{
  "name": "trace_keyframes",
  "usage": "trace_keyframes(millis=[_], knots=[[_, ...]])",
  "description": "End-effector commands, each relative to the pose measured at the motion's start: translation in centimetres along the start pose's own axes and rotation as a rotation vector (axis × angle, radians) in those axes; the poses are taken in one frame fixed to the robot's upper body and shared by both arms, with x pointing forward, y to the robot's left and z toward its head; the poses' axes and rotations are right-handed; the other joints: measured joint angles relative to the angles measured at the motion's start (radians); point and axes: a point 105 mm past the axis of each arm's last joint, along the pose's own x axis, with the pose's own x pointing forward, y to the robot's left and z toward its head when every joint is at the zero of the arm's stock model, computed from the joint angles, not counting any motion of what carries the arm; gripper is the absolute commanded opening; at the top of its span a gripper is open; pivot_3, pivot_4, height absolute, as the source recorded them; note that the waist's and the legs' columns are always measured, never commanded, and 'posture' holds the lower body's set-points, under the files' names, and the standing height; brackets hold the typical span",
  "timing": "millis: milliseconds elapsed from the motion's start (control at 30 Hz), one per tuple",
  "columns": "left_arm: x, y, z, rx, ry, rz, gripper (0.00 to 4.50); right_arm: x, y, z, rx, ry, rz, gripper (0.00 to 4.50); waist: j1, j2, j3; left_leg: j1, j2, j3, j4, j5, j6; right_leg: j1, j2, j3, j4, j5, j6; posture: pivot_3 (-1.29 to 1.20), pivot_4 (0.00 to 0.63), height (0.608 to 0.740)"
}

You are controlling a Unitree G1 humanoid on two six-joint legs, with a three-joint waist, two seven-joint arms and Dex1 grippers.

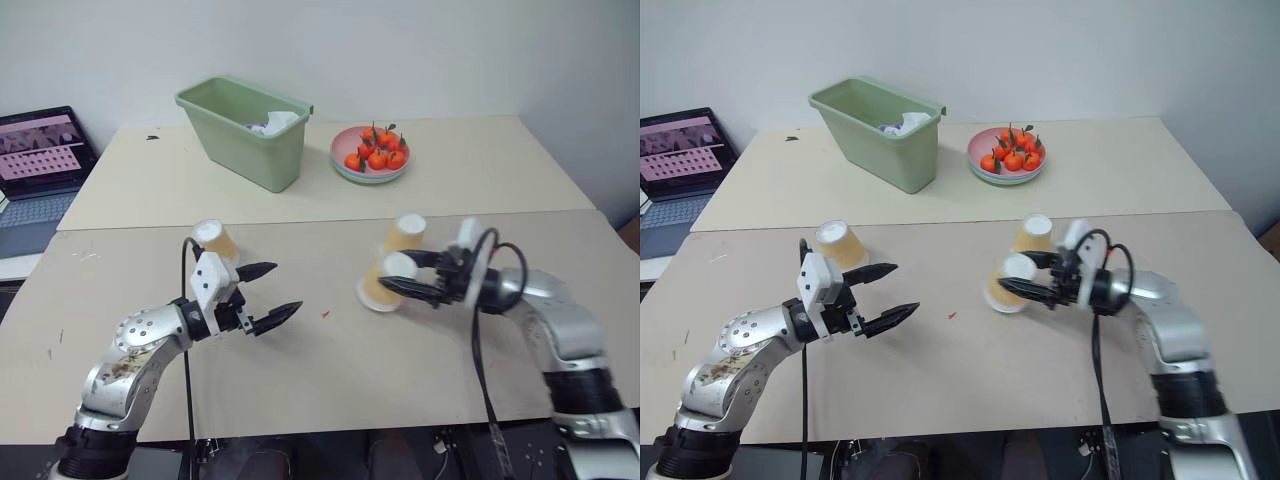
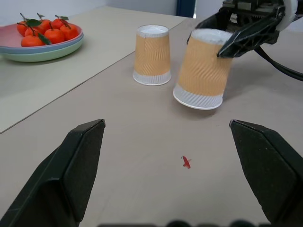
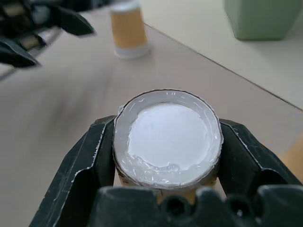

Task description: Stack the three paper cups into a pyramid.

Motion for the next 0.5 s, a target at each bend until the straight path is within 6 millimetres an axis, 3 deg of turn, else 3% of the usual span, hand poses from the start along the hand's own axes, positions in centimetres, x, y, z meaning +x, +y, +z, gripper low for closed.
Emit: trace_keyframes(millis=[33,100,233,500], knots=[[-1.6,1.0,1.0,0.036,-0.02,0.095,4.5,3.8,3.1,1.0,-0.028,-0.022,0.211,2.68,0.002,0.0,0.0,0.0,0.002,0.0,0.0,0.0,-0.001,-0.001,0.002,0.0,0.0,0.001,-0.001,0.0,0.15,0.727],[-2.3,0.9,0.7,0.038,-0.005,0.112,4.5,5.2,3.5,1.0,-0.056,-0.011,0.268,2.68,0.002,0.0,0.0,-0.001,0.003,0.0,0.001,0.0,-0.004,-0.004,0.004,0.0,0.0,0.002,-0.004,0.0,0.15,0.727],[-4.4,0.6,0.5,0.032,0.023,0.173,4.5,7.5,2.1,1.2,-0.09,0.012,0.31,2.68,0.007,0.0,0.0,-0.002,0.005,0.003,0.0,0.0,-0.007,-0.008,0.004,0.0,0.001,0.004,-0.006,0.0,0.15,0.727],[-6.9,-0.7,0.6,0.02,0.043,0.285,4.5,9.0,-1.5,3.8,-0.2,0.009,0.335,2.68,-0.002,-0.001,0.0,-0.002,0.012,0.006,-0.001,0.0,-0.011,-0.012,0.011,0.0,0.001,0.007,-0.011,0.0,0.15,0.727]])
